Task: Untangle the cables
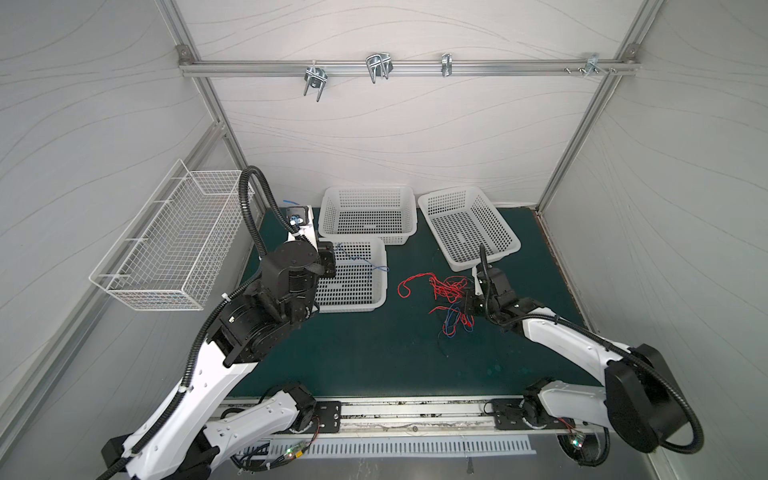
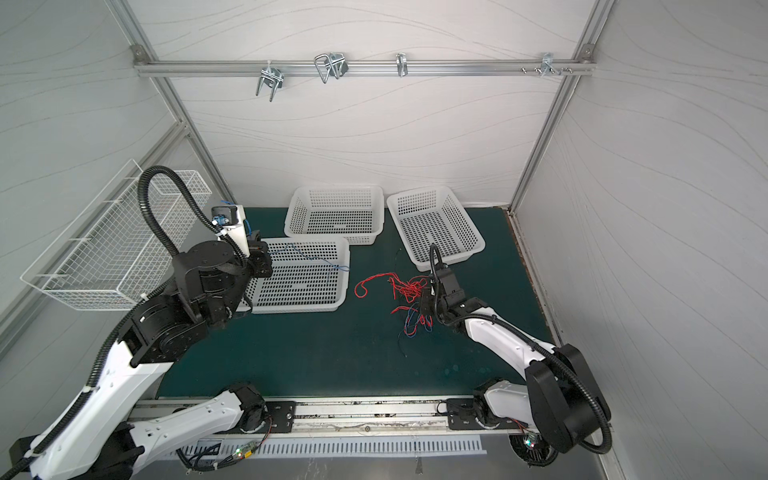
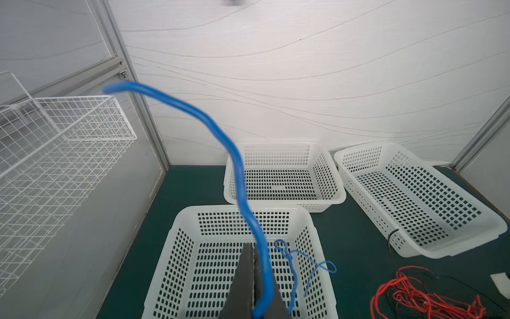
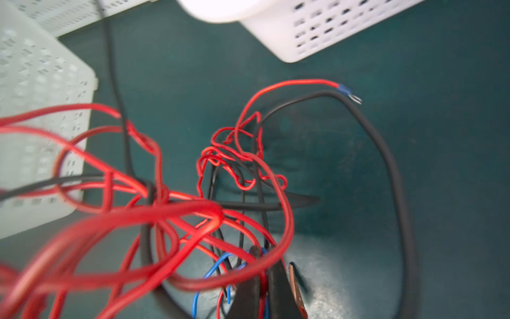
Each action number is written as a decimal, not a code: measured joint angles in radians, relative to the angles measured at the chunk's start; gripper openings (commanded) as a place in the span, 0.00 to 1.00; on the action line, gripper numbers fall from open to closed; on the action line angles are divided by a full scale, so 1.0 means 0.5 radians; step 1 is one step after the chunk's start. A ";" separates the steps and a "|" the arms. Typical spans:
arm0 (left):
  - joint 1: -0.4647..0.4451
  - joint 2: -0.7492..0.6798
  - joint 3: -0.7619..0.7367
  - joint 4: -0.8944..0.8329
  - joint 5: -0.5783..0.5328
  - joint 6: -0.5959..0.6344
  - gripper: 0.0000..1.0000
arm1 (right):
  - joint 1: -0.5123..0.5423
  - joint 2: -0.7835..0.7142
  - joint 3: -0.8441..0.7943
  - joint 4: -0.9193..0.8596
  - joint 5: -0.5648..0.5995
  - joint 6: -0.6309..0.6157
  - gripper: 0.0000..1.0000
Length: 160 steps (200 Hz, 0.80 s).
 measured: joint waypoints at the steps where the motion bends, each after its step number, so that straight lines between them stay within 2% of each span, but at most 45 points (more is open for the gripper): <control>1: 0.000 0.000 0.000 0.000 0.000 0.000 0.00 | 0.000 0.000 0.000 0.000 0.000 0.000 0.00; 35: 0.039 0.038 -0.076 0.063 0.003 -0.032 0.00 | 0.053 -0.021 0.000 -0.006 0.000 0.000 0.00; 58: 0.170 0.092 -0.188 0.086 0.057 -0.111 0.00 | 0.067 -0.021 0.000 -0.013 0.000 0.000 0.00; 110: 0.516 0.288 -0.575 0.121 0.355 -0.341 0.00 | 0.085 -0.021 0.002 -0.019 0.000 0.000 0.00; 160: 0.645 0.656 -0.642 0.102 0.376 -0.453 0.00 | 0.090 -0.027 0.002 -0.031 0.000 0.000 0.00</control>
